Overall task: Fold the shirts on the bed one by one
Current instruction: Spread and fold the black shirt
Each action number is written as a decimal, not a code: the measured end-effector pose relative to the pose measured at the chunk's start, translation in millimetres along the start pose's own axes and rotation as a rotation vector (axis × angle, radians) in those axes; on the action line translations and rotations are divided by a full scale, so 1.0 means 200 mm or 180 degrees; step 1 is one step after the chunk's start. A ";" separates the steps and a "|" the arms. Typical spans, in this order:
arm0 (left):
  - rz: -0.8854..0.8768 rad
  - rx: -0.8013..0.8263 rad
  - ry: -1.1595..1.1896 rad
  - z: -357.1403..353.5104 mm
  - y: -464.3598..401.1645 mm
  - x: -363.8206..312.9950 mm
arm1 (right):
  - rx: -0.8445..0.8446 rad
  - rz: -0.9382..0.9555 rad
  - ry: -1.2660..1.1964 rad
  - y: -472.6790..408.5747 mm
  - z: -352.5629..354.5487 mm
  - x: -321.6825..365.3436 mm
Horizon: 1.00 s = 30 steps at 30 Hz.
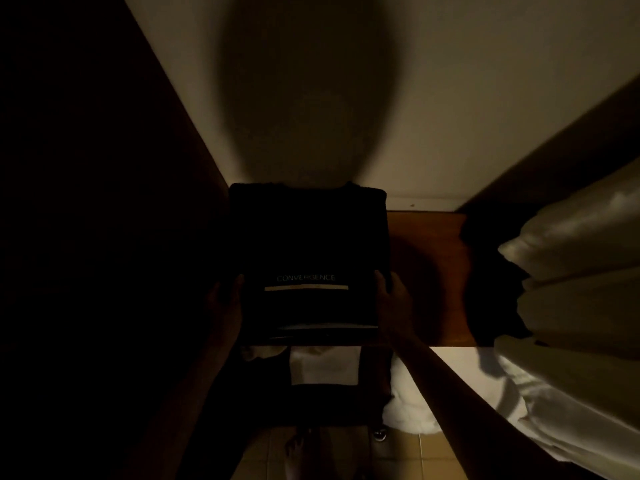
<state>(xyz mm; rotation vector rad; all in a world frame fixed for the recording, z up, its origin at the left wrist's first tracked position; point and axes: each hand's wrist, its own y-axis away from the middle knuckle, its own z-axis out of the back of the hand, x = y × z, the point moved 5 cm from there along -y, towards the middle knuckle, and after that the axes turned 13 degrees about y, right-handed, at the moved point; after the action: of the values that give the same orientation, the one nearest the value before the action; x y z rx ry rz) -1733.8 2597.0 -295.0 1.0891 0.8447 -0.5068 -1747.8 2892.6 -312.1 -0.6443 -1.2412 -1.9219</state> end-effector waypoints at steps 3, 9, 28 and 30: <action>-0.0124 0.0101 -0.0366 -0.03 0.02 0.04 | -0.0752 0.0186 0.1146 0.05 -0.03 0.01; -0.1820 -0.0006 -0.1712 -0.37 -0.04 -0.19 | -0.0857 0.2113 0.3155 0.00 -0.30 0.29; -0.1387 0.0843 -0.3742 -0.53 -0.30 -0.10 | 0.0786 0.1584 0.3982 -0.29 -0.36 0.19; -0.0860 0.1310 -0.3970 -0.48 -0.22 -0.20 | 0.1211 0.1394 0.4017 -0.20 -0.27 0.28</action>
<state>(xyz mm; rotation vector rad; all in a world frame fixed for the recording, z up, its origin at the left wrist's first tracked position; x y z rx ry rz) -1822.5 2665.6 -308.0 0.7832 -0.2445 -1.4248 -1814.1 2835.6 -313.6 0.4580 -0.5132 -1.2229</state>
